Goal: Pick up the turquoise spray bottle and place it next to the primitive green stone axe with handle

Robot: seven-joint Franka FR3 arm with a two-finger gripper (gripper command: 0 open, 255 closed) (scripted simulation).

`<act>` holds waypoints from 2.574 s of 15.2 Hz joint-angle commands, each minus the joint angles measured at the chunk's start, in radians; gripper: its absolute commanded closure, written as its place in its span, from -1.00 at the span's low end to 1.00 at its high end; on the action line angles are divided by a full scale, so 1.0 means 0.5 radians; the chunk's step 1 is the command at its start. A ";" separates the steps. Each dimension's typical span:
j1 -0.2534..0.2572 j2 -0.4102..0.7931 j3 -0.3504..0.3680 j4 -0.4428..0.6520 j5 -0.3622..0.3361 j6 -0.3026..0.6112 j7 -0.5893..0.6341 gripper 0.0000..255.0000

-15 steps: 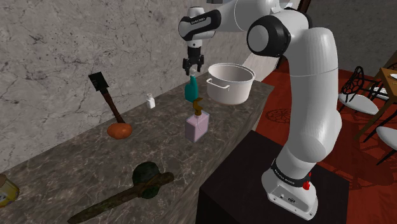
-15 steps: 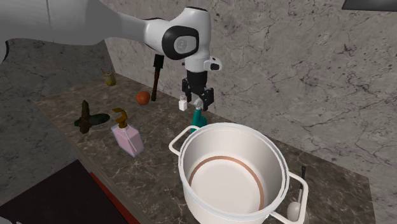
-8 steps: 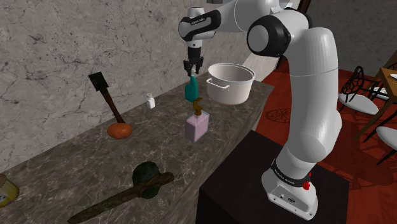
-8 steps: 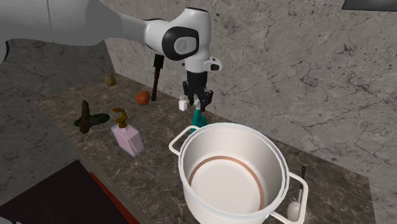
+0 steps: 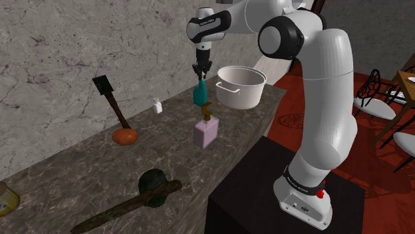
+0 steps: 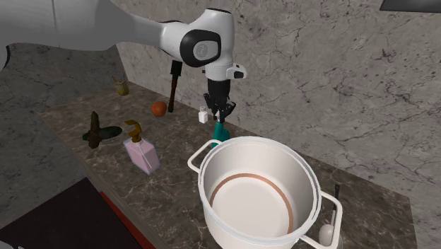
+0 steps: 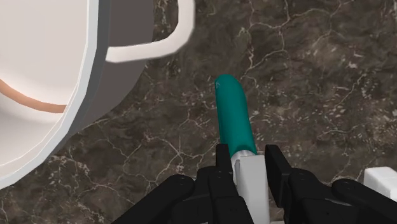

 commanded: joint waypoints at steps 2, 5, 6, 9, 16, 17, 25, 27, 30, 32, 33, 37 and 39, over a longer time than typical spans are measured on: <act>-0.001 -0.005 -0.001 0.019 -0.001 -0.024 0.001 1.00; -0.002 -0.017 -0.003 0.081 -0.005 -0.098 0.004 1.00; -0.003 -0.020 -0.003 0.103 -0.006 -0.124 0.005 1.00; -0.006 -0.027 -0.005 0.174 -0.008 -0.201 0.008 1.00; -0.016 -0.023 -0.008 0.369 -0.010 -0.391 0.013 1.00; -0.018 -0.020 -0.008 0.401 -0.010 -0.420 0.014 1.00; -0.004 -0.035 -0.003 0.589 -0.016 -0.621 0.050 1.00; 0.061 -0.139 0.009 0.486 -0.039 -0.620 0.118 1.00; 0.153 -0.275 0.034 0.367 -0.072 -0.634 0.227 1.00; 0.210 -0.354 0.056 0.308 -0.091 -0.652 0.302 1.00; 0.238 -0.390 0.068 0.285 -0.100 -0.663 0.341 1.00; 0.346 -0.513 0.122 0.224 -0.130 -0.721 0.498 1.00; 0.397 -0.562 0.153 0.213 -0.142 -0.757 0.579 1.00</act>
